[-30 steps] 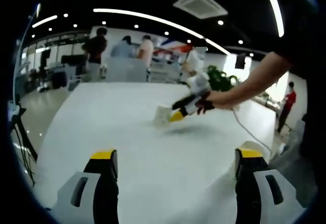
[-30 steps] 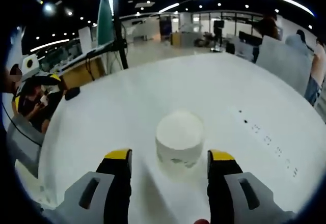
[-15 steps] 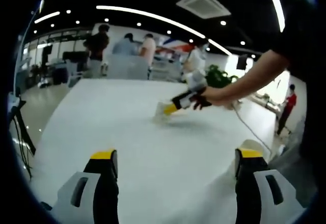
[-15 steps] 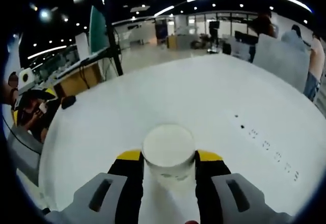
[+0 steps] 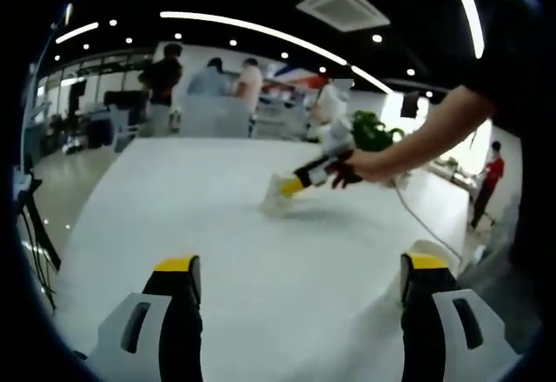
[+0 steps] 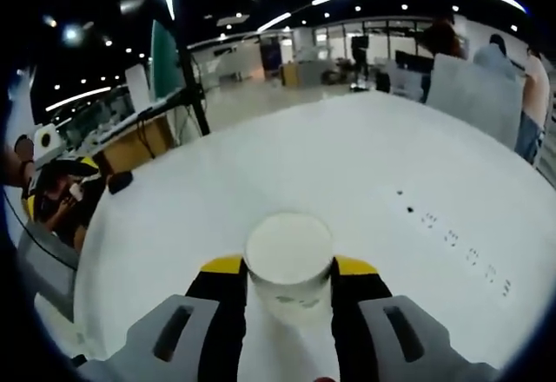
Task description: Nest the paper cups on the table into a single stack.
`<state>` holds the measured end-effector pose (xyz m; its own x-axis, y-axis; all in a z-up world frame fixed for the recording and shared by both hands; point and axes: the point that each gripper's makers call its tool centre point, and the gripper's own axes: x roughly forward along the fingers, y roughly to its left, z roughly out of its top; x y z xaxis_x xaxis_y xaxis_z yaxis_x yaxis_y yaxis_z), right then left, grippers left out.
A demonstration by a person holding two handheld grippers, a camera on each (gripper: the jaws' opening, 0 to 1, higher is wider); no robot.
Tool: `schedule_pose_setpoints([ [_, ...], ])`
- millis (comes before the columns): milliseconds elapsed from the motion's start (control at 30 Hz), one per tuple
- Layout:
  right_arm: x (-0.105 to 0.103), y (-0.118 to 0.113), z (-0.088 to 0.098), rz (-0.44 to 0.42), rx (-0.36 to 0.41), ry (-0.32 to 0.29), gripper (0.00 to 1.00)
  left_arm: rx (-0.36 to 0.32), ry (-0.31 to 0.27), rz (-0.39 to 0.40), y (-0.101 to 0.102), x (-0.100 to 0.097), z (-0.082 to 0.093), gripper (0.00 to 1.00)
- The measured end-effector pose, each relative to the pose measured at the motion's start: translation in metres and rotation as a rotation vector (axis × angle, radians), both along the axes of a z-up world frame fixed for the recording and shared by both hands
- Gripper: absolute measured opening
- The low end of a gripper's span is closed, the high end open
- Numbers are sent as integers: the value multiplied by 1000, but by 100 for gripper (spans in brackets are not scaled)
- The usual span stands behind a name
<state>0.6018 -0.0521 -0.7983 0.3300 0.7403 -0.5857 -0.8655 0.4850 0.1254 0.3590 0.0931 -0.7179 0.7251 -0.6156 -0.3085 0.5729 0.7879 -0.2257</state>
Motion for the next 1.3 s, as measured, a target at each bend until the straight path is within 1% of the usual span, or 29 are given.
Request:
schedule_pose_setpoints([
  [267, -5, -11, 17, -8, 14, -17, 34, 2, -10, -21, -9, -3, 3, 94],
  [400, -17, -19, 30, -12, 26, -31, 34, -4, -15, -31, -16, -5, 5, 94],
  [533, -25, -29, 36, -18, 36, -35, 34, -7, -17, -44, -20, -8, 7, 94],
  [633, -37, -36, 42, -17, 37, -47, 34, -6, -20, -55, -24, -10, 9, 94],
  [800, -49, -48, 45, -23, 36, -51, 34, -3, -30, -79, -32, -15, 14, 94],
  [833, -56, -52, 47, -27, 38, -54, 34, -6, -30, -84, -35, -16, 15, 94],
  [967, -67, -62, 49, -31, 31, -55, 34, -2, -36, -104, -40, -19, 17, 94],
  [1267, -84, -85, 68, -60, 52, -76, 34, -8, -46, -127, -49, -20, 24, 93],
  [1300, -89, -88, 71, -65, 60, -75, 34, -11, -49, -130, -51, -19, 26, 93],
])
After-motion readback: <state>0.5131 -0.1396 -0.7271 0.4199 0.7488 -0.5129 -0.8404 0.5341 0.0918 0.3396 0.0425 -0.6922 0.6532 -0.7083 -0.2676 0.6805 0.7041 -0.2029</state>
